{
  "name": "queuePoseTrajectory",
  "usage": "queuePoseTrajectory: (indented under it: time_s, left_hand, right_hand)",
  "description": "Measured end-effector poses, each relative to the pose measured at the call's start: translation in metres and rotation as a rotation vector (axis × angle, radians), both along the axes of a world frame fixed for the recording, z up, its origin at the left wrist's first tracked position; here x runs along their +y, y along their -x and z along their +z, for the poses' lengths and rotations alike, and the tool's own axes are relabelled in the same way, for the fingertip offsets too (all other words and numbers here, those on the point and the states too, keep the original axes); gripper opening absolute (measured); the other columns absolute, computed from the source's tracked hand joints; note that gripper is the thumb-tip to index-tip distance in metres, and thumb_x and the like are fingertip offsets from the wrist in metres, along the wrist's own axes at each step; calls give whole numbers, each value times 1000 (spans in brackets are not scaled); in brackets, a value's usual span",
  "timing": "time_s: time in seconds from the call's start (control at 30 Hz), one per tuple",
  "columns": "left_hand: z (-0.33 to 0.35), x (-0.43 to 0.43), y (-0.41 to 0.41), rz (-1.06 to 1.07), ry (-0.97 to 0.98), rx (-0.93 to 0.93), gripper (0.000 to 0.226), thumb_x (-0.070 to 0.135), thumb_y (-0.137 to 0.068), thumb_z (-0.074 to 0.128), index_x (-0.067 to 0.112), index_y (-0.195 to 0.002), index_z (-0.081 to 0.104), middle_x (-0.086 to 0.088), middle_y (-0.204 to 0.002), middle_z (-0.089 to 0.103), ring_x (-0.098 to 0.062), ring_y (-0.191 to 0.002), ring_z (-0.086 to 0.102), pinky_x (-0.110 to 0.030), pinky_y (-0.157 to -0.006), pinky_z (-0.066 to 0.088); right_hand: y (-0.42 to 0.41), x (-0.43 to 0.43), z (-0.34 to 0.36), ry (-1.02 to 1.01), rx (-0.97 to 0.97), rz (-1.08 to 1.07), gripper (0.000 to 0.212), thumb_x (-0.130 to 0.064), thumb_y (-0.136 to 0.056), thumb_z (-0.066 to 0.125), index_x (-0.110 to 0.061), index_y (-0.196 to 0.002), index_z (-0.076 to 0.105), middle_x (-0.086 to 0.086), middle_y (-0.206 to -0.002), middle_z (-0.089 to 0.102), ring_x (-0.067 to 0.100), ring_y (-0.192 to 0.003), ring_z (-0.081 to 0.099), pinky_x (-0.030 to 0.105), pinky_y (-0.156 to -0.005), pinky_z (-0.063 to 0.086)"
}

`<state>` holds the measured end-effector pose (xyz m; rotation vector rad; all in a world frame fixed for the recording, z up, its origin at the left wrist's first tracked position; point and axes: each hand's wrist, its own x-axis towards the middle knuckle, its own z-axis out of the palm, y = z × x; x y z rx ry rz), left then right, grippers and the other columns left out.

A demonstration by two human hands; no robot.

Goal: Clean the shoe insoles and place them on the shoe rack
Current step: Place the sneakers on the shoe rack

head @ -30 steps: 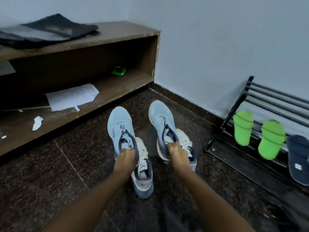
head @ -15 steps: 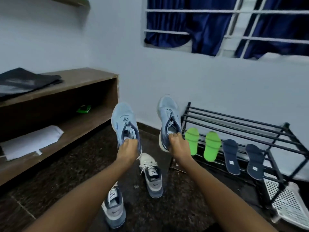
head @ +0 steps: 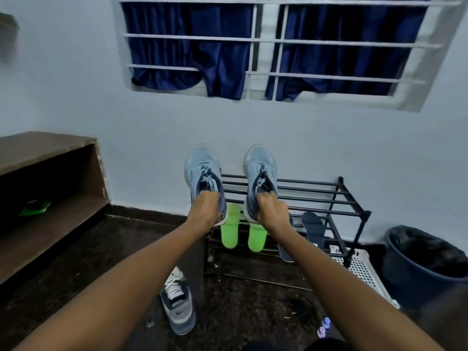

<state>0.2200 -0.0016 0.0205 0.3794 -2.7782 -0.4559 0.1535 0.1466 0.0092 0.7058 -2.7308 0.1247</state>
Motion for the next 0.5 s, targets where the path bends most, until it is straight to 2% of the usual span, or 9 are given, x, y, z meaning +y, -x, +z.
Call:
queuePoseTrajectory:
  time_s: [0.2, 0.5]
  left_hand:
    - [10, 19, 77, -92, 52, -33, 23, 5, -87, 57, -1, -109, 62, -20, -114, 61, -33, -110, 55, -36, -83, 44]
    - [4, 0, 157, -110, 29, -145, 22, 8, -87, 61, -2, -107, 62, -19, -115, 61, -32, -107, 57, -32, -83, 44]
  right_hand:
    - [56, 19, -2, -20, -36, -89, 28, -6, -86, 51, -5, -114, 49, 10, -119, 54, 26, -116, 44, 33, -75, 44]
    - [123, 16, -11, -36, -81, -83, 30, -8, -86, 52, -4, -115, 50, 12, -120, 54, 27, -116, 45, 35, -80, 43]
